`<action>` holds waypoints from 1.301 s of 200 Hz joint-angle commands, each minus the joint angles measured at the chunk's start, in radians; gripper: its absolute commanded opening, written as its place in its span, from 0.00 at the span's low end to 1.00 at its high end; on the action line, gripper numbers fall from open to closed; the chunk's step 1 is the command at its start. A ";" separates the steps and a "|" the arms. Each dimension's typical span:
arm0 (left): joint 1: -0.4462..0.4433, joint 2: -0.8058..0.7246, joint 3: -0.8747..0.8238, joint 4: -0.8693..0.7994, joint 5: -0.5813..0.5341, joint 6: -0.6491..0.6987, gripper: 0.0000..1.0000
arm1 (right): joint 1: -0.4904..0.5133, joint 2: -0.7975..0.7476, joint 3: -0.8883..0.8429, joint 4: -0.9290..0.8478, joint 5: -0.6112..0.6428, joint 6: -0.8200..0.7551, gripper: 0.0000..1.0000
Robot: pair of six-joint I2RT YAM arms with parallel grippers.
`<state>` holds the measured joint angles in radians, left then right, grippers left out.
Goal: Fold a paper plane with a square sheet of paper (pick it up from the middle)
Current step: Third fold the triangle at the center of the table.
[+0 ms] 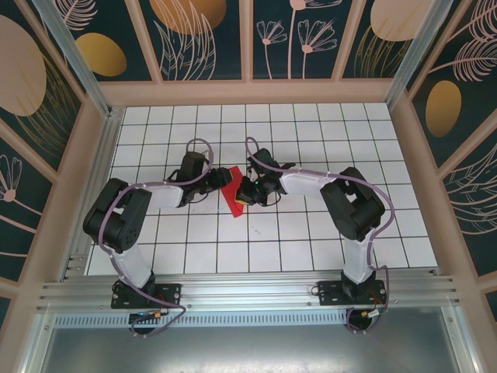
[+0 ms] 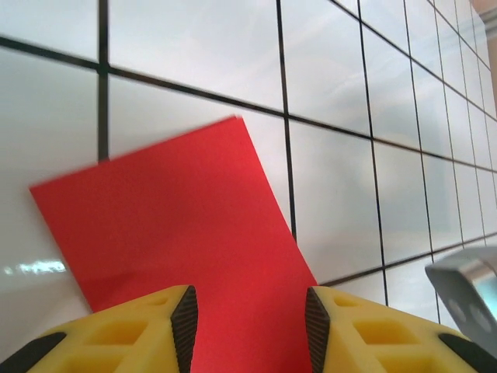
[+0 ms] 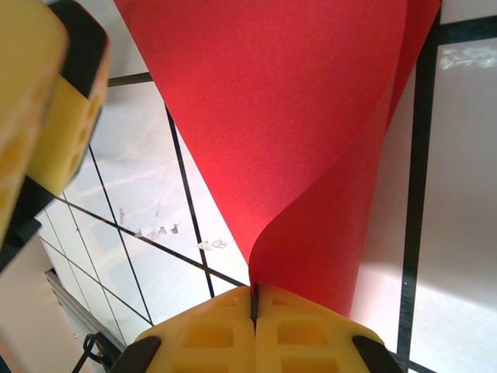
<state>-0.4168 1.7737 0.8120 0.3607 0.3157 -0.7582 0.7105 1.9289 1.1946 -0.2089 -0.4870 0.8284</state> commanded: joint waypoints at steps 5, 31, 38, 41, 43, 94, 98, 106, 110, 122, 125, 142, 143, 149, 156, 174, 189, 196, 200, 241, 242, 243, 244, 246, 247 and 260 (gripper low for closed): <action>0.007 0.047 0.046 -0.044 -0.009 0.029 0.42 | 0.007 0.012 0.027 0.004 0.017 0.005 0.00; 0.008 0.089 0.078 -0.057 0.002 0.021 0.38 | 0.010 0.009 0.039 0.006 0.016 -0.003 0.00; 0.007 0.090 0.082 -0.062 -0.002 0.022 0.38 | 0.011 0.009 0.042 0.009 0.015 -0.001 0.00; 0.007 0.092 0.082 -0.065 -0.004 0.022 0.37 | 0.011 0.008 0.043 0.012 0.013 -0.001 0.00; 0.007 0.093 0.082 -0.067 -0.003 0.022 0.37 | 0.012 0.008 0.043 0.012 0.013 -0.001 0.00; 0.008 0.122 0.086 -0.093 -0.007 0.035 0.30 | 0.012 0.022 0.056 0.078 -0.002 0.036 0.00; 0.007 0.124 0.086 -0.092 -0.007 0.035 0.29 | 0.012 0.026 0.059 0.080 0.000 0.037 0.00; 0.007 0.129 0.085 -0.092 -0.006 0.034 0.27 | 0.012 0.032 0.065 0.081 0.006 0.039 0.00; 0.008 0.131 0.087 -0.091 -0.004 0.033 0.27 | 0.012 0.036 0.069 0.082 0.008 0.040 0.00; 0.007 0.137 0.087 -0.091 0.000 0.034 0.27 | 0.012 0.048 0.075 0.087 0.008 0.045 0.00; 0.007 0.138 0.087 -0.090 0.000 0.033 0.26 | 0.012 0.050 0.076 0.087 0.008 0.046 0.00; 0.007 0.140 0.088 -0.090 0.002 0.034 0.26 | 0.013 0.065 0.084 0.091 0.011 0.046 0.00; 0.008 0.141 0.087 -0.090 0.002 0.034 0.26 | 0.013 0.065 0.084 0.092 0.011 0.047 0.00; 0.008 0.140 0.086 -0.088 0.003 0.034 0.26 | 0.014 0.069 0.086 0.092 0.011 0.045 0.00; 0.007 0.140 0.085 -0.089 0.003 0.034 0.26 | 0.015 0.072 0.089 0.092 0.015 0.042 0.00; 0.007 0.140 0.087 -0.088 0.005 0.033 0.26 | 0.015 0.082 0.091 0.094 0.021 0.041 0.00; 0.007 0.140 0.085 -0.087 0.006 0.033 0.26 | 0.017 0.091 0.089 0.098 0.024 0.048 0.00; 0.007 0.139 0.085 -0.088 0.006 0.034 0.26 | 0.017 0.093 0.088 0.101 0.028 0.052 0.00; 0.007 0.140 0.084 -0.088 0.006 0.033 0.25 | 0.017 0.094 0.087 0.103 0.031 0.056 0.00; 0.007 0.140 0.084 -0.088 0.010 0.033 0.25 | 0.017 0.099 0.079 0.125 0.068 0.081 0.00; 0.007 0.140 0.084 -0.088 0.010 0.033 0.25 | 0.017 0.100 0.079 0.126 0.069 0.081 0.00; 0.008 0.140 0.084 -0.089 0.010 0.033 0.25 | 0.017 0.100 0.079 0.127 0.069 0.083 0.00; 0.008 0.140 0.084 -0.088 0.010 0.033 0.25 | 0.016 0.099 0.078 0.128 0.069 0.083 0.00; 0.007 0.141 0.084 -0.089 0.011 0.032 0.25 | 0.016 0.100 0.077 0.128 0.071 0.084 0.00; 0.007 0.141 0.084 -0.089 0.011 0.032 0.25 | 0.017 0.100 0.077 0.129 0.071 0.085 0.00; 0.007 0.141 0.084 -0.090 0.011 0.034 0.25 | 0.017 0.104 0.076 0.134 0.076 0.089 0.00</action>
<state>-0.4114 1.8843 0.8848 0.2905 0.3134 -0.7406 0.7212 2.0132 1.2564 -0.1066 -0.4419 0.8917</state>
